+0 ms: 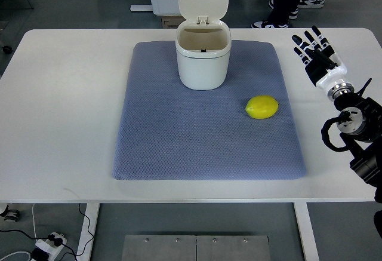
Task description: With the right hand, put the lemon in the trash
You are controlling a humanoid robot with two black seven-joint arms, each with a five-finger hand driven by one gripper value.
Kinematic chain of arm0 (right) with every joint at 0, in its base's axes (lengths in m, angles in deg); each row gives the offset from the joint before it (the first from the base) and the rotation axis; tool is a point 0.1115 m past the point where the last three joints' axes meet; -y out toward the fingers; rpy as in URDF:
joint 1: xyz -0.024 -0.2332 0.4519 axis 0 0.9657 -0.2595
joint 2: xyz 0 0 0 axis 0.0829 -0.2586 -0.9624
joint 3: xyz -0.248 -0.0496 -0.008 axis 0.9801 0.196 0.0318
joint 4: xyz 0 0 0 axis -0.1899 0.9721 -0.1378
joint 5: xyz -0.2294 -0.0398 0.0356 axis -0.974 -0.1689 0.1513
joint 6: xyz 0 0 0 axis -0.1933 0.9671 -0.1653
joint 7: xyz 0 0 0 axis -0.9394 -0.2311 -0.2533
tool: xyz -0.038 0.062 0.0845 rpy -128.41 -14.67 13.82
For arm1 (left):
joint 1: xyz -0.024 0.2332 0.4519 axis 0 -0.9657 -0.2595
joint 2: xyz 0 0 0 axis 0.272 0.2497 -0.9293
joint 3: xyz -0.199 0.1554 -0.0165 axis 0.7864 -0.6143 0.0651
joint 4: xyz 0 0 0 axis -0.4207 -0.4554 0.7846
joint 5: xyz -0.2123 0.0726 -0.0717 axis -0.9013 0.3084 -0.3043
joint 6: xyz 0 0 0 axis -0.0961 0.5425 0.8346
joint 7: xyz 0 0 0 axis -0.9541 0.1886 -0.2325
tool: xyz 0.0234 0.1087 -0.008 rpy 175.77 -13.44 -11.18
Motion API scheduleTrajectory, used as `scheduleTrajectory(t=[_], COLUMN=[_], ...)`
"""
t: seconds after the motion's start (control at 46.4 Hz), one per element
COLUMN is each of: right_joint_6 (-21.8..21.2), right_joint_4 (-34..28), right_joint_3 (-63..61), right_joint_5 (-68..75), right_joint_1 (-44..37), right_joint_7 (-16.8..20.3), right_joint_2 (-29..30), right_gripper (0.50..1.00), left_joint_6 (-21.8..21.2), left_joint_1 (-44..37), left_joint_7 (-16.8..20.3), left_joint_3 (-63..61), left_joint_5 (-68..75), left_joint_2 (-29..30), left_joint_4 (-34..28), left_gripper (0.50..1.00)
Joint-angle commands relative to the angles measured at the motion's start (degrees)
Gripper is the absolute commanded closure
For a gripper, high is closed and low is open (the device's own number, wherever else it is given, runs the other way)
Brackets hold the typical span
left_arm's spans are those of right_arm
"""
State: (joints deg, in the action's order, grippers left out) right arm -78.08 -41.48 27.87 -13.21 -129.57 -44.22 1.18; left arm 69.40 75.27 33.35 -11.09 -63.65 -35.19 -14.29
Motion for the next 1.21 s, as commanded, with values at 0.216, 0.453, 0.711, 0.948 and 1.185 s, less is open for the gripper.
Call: scheduleTrajectory(t=[0.216, 0.453, 0.711, 0.948, 1.185], right_joint_6=[0.01, 0.01, 0.1, 0.36, 0.27], right_joint_4=[-0.08, -0.17, -0.35, -1.31, -3.51], right_joint_3=[0.09, 1.23, 9.39, 19.85, 29.87], right_joint_5=[0.0, -0.09, -0.53, -0.62, -0.53], right_joint_1=[0.03, -1.12, -2.78, -6.91, -12.1], right_joint_7=[0.0, 0.26, 0.09, 0.09, 0.26], right_joint_2=[-1.03, -2.44, -6.22, -10.79, -14.66], right_gripper=[0.5, 0.5, 0.5, 0.5, 0.5], left_joint_6=[0.0, 0.0, 0.0, 0.0, 0.0], left_joint_1=[0.0, 0.0, 0.0, 0.0, 0.0], left_joint_7=[0.0, 0.0, 0.0, 0.0, 0.0], left_joint_3=[0.0, 0.0, 0.0, 0.0, 0.0], left_joint_5=[0.01, 0.01, 0.01, 0.01, -0.08], left_joint_2=[0.0, 0.0, 0.0, 0.0, 0.0], left_joint_4=[0.07, -0.02, -0.02, -0.02, -0.02], left_gripper=[0.5, 0.5, 0.5, 0.5, 0.5])
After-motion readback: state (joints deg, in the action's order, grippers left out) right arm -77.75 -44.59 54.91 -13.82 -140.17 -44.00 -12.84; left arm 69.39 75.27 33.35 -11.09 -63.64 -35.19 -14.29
